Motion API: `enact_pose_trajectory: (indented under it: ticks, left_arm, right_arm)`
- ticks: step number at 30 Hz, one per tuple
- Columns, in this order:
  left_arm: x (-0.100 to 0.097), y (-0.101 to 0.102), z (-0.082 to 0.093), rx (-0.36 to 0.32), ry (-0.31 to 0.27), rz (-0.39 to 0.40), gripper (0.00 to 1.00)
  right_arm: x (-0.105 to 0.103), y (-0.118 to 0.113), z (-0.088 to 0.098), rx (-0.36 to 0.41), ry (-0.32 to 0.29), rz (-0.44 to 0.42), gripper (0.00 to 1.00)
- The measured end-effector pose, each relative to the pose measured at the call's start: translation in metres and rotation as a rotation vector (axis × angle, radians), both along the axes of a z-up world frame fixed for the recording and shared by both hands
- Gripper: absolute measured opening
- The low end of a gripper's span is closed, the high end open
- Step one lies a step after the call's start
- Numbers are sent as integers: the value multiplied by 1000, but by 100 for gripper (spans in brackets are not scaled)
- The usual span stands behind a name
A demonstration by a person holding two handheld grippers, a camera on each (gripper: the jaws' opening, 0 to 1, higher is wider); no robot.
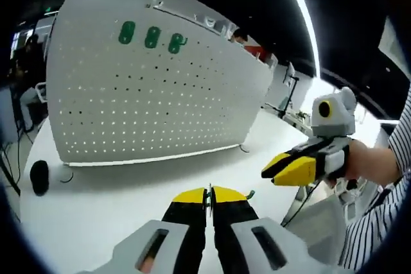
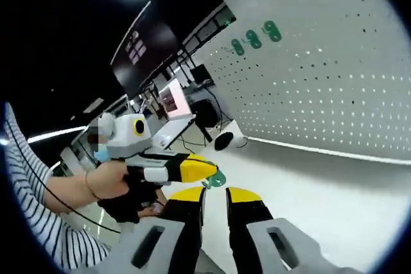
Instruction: Insert the hook assembly into the mounting plate slot until the hook locks in place.
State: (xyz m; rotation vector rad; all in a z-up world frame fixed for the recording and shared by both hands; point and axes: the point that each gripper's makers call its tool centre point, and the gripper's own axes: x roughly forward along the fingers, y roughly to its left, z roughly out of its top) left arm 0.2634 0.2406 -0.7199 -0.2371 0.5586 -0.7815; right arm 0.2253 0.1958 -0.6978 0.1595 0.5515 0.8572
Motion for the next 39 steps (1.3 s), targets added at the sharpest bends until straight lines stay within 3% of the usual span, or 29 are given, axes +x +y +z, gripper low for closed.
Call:
enact_pose_trajectory:
  ticks: [2,7,12,16,32,39]
  left_arm:
    - [-2,0,0,-28,40,15,1]
    - [-10,-8,5,-180,141,45,1]
    - [-19,-12,-2,-190,180,44,1]
    - [-25,-15,-4,-211,204,37,1]
    - [-34,-18,-4,-274,245,63,1]
    - [-34,-18,-8,-288,249,73,1]
  right_arm:
    - [0,4,-1,-67,-71,25,11]
    - [-2,17,-3,-144,-150,71,18]
    - [-5,27,-8,-265,-249,139,19]
    - [-7,32,-15,-337,-286,187,17]
    - [-8,31,-23,-371,-263,199,2]
    - [-8,31,-25,-370,-242,189,1]
